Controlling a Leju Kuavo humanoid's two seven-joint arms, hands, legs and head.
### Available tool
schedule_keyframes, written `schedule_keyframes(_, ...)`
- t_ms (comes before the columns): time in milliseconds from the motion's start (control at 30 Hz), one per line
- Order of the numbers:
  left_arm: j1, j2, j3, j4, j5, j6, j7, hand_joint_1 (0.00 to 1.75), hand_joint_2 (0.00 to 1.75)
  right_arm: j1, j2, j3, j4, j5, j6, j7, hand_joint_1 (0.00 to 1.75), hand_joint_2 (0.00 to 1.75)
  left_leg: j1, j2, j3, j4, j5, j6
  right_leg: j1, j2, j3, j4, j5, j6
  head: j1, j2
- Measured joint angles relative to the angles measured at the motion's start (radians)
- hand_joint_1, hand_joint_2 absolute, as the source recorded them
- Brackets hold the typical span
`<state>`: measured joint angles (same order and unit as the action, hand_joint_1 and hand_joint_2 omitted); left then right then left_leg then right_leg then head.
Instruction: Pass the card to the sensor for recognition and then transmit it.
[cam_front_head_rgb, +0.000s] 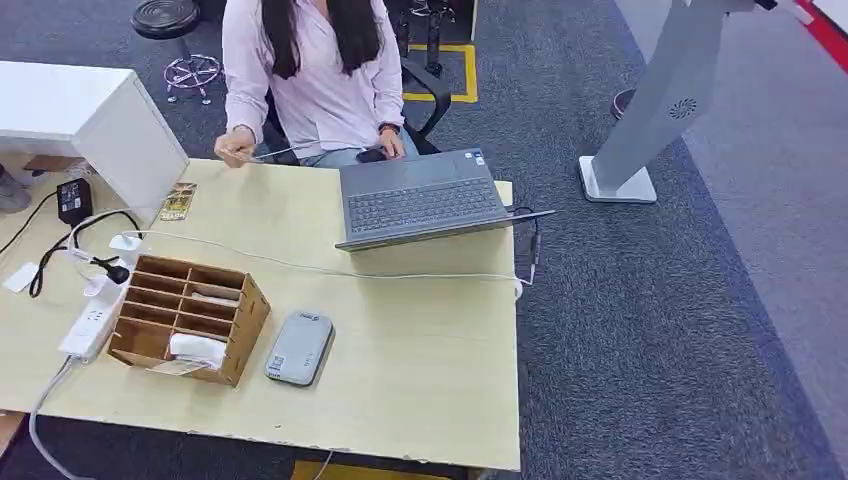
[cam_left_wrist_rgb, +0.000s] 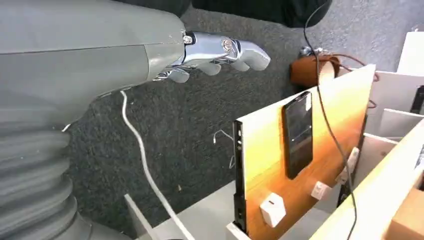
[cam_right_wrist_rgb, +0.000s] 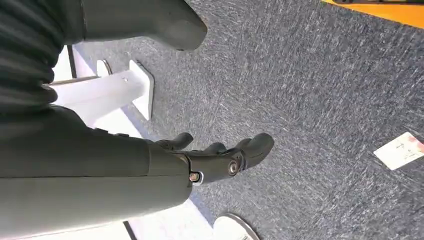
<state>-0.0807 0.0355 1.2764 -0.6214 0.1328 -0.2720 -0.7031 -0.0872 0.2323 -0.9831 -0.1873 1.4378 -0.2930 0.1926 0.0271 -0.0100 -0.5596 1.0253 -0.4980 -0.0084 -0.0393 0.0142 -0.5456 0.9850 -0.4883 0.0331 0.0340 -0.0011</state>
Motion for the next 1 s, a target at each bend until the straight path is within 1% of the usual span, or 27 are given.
schedule_keyframes(167,-0.001,0.0,0.007,-0.011,0.0,0.0,0.0,0.0,1.75,0.0,0.0,0.0,0.0,0.0,0.0,0.0,0.0,1.75,0.0,0.0,0.0,0.0,0.0,0.0,0.0,0.0,0.0,0.0,0.0,0.0,0.0,0.0)
schedule_keyframes(233,-0.002,-0.008,0.012,-0.044,-0.017,-0.036,0.0,0.0,1.75,0.0,0.0,0.0,0.0,0.0,0.001,0.0,0.0,1.75,0.001,0.0,0.0,0.0,0.0,0.0,0.001,0.0,-0.001,0.0,0.0,0.0,0.0,0.0)
schedule_keyframes(267,-0.008,-0.016,0.016,-0.09,-0.038,-0.067,0.0,0.0,1.75,0.0,0.0,0.0,0.0,0.002,0.002,0.0,0.0,1.75,0.001,0.0,0.0,0.0,0.0,0.0,0.001,0.0,-0.001,0.0,0.0,0.0,0.0,0.0)
schedule_keyframes(333,-0.029,-0.027,0.016,-0.189,-0.074,-0.09,0.0,0.0,1.75,0.0,0.0,0.0,0.0,0.007,0.003,-0.005,0.0,1.75,0.001,-0.001,0.0,0.0,0.0,0.0,0.001,-0.001,-0.001,0.0,0.0,0.0,0.0,0.0)
schedule_keyframes(367,-0.039,-0.035,0.008,-0.257,-0.088,-0.084,0.0,0.0,1.75,-0.001,0.0,0.002,0.0,0.009,0.004,-0.008,0.0,1.75,0.001,-0.001,0.001,0.0,0.0,0.0,0.001,-0.001,-0.001,0.0,0.0,0.0,0.0,0.0)
schedule_keyframes(433,-0.059,-0.049,-0.036,-0.388,-0.115,-0.045,0.0,0.0,1.75,0.0,0.0,0.003,0.0,0.019,0.008,-0.01,0.0,1.75,0.001,-0.001,0.001,0.001,0.001,-0.001,0.001,-0.001,0.0,0.0,0.001,-0.001,-0.001,0.0)
schedule_keyframes(467,-0.065,-0.058,-0.075,-0.465,-0.134,0.003,0.0,0.0,1.75,-0.001,0.0,0.005,0.0,0.023,0.009,-0.009,0.0,1.75,0.001,-0.001,0.001,0.001,0.001,-0.001,0.001,-0.001,-0.002,0.0,0.001,-0.001,-0.001,0.0)
schedule_keyframes(500,-0.067,-0.076,-0.131,-0.546,-0.164,0.077,0.0,0.0,1.75,-0.001,0.001,0.007,0.0,0.03,0.01,-0.009,0.0,1.75,0.001,-0.002,0.002,0.001,0.001,-0.001,0.001,-0.001,-0.002,0.0,0.001,-0.001,-0.001,0.0)
schedule_keyframes(533,-0.067,-0.094,-0.196,-0.618,-0.2,0.164,0.0,0.0,1.75,-0.002,0.002,0.011,0.0,0.037,0.01,-0.008,0.0,1.75,0.001,-0.002,0.001,0.001,0.001,-0.001,0.001,-0.002,-0.001,0.0,0.001,-0.001,-0.002,0.0)
schedule_keyframes(567,-0.068,-0.112,-0.284,-0.689,-0.252,0.267,0.0,0.0,1.75,-0.004,0.002,0.014,0.0,0.042,0.01,-0.007,0.0,1.75,0.0,-0.003,0.002,0.002,0.001,0.0,0.0,-0.003,-0.002,-0.001,0.001,-0.001,-0.002,0.0)
schedule_keyframes(600,-0.081,-0.122,-0.394,-0.748,-0.348,0.382,0.005,0.0,1.75,-0.006,0.004,0.019,0.001,0.053,0.016,-0.007,0.0,1.75,0.0,-0.005,0.002,0.002,0.002,0.0,0.0,-0.006,-0.003,-0.001,0.001,-0.001,0.0,0.0)
schedule_keyframes(633,-0.101,-0.125,-0.485,-0.771,-0.458,0.472,0.024,0.0,1.75,-0.01,0.006,0.025,0.002,0.061,0.024,-0.007,0.0,1.75,0.0,-0.007,0.002,0.004,0.003,0.001,0.0,-0.008,-0.003,-0.001,0.002,0.0,-0.002,0.0)
schedule_keyframes(667,-0.143,-0.126,-0.604,-0.783,-0.638,0.574,0.07,0.0,1.75,-0.016,0.007,0.029,0.002,0.07,0.032,-0.003,0.0,1.75,0.0,-0.011,0.0,0.004,0.005,0.001,0.0,-0.012,-0.003,-0.001,0.003,0.001,-0.001,0.0)
schedule_keyframes(700,-0.187,-0.127,-0.717,-0.782,-0.817,0.659,0.131,0.0,1.75,-0.023,0.008,0.033,0.002,0.074,0.04,0.001,0.0,1.75,0.0,-0.014,-0.003,0.004,0.007,0.003,0.0,-0.015,-0.002,-0.001,0.004,0.002,-0.001,0.0)
schedule_keyframes(733,-0.245,-0.129,-0.827,-0.775,-0.974,0.728,0.193,0.0,1.75,-0.034,0.01,0.04,0.002,0.076,0.047,0.002,0.0,1.75,0.0,-0.015,-0.006,0.004,0.008,0.003,0.0,-0.016,-0.002,-0.001,0.006,0.002,-0.001,0.0)
schedule_keyframes(767,-0.294,-0.132,-0.918,-0.76,-1.079,0.785,0.234,0.0,1.75,-0.044,0.011,0.046,0.002,0.077,0.053,0.002,0.0,1.75,0.0,-0.015,-0.008,0.004,0.009,0.002,0.0,-0.015,-0.002,0.0,0.009,0.002,0.002,0.0)
schedule_keyframes(800,-0.337,-0.132,-0.984,-0.744,-1.134,0.821,0.266,0.0,1.75,-0.053,0.013,0.051,0.002,0.077,0.058,0.002,0.0,1.75,0.0,-0.01,-0.009,0.004,0.01,0.001,0.0,-0.011,-0.003,0.0,0.011,0.001,0.003,0.0)
schedule_keyframes(833,-0.377,-0.132,-1.049,-0.727,-1.134,0.847,0.283,0.0,1.75,-0.058,0.016,0.054,0.002,0.077,0.06,0.002,0.0,1.75,0.0,-0.004,-0.008,0.004,0.01,0.001,0.0,-0.004,-0.005,0.0,0.013,0.001,0.002,0.0)
schedule_keyframes(867,-0.406,-0.132,-1.101,-0.712,-1.101,0.864,0.299,0.0,1.75,-0.06,0.019,0.056,0.002,0.078,0.061,0.002,0.0,1.75,0.0,-0.001,-0.007,0.005,0.01,0.001,-0.001,0.0,-0.006,0.0,0.013,0.001,0.001,0.0)
schedule_keyframes(933,-0.455,-0.13,-1.17,-0.688,-1.077,0.875,0.307,0.0,1.75,-0.061,0.02,0.061,0.002,0.078,0.064,0.002,0.0,1.75,0.0,0.0,-0.008,0.005,0.01,0.001,0.0,0.001,-0.008,0.0,0.014,0.002,0.001,0.0)
schedule_keyframes(1000,-0.493,-0.128,-1.221,-0.66,-1.083,0.885,0.314,0.0,1.75,-0.064,0.02,0.065,0.003,0.078,0.069,0.004,0.0,1.75,0.0,-0.001,-0.009,0.005,0.01,0.001,0.0,0.001,-0.008,0.0,0.014,0.002,0.001,0.0)
